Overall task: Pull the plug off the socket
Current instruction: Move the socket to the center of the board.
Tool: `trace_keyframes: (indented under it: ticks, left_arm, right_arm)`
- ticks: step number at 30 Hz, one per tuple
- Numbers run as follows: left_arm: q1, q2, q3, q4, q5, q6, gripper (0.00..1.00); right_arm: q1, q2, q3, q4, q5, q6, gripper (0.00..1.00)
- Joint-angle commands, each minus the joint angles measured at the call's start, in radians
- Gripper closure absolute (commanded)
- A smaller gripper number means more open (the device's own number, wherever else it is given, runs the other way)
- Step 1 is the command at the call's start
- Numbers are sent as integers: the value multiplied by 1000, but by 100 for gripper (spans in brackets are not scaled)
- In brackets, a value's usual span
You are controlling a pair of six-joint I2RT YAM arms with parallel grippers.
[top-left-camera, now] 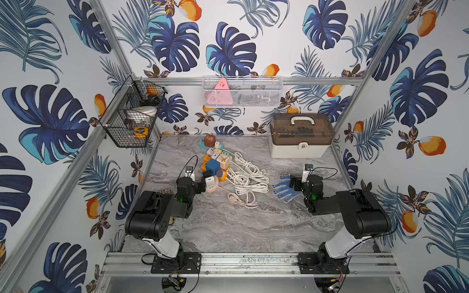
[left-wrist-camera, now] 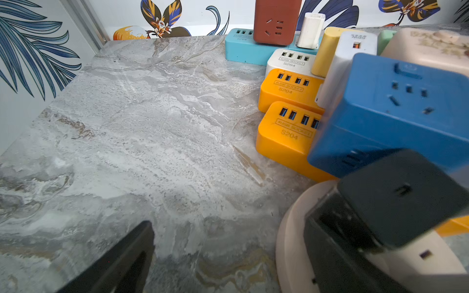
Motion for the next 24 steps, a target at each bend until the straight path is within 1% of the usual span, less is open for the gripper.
trace_keyframes:
  ticks: [1, 13, 15, 17, 18, 20, 23, 24]
  left_arm:
    - [-2, -3, 7, 47, 22, 9, 1]
    - [-2, -11, 6, 60, 16, 8, 1]
    - [-9, -89, 41, -71, -15, 3, 1]
    - [-12, -177, 139, -331, -120, -48, 1]
    - [-12, -197, 177, -408, -156, -59, 1]
    - [-12, -236, 227, -468, -173, -47, 1]
    - [-17, -294, 303, -535, -174, -48, 1]
    - [-23, -312, 336, -567, -181, -49, 1]
  right_arm:
    - [1, -2, 3, 18, -1, -1, 0]
    - [1, -10, -5, 37, 14, -3, 0]
    - [4, -56, -7, 6, 51, 9, 0]
    - [5, -125, 22, -107, 77, 15, 0]
    - [6, -152, 44, -164, 85, 18, 0]
    - [7, -209, 94, -272, 111, 32, 0]
    - [24, -292, 148, -281, 96, 23, 0]
    - [42, -317, 195, -323, 105, 12, 0]
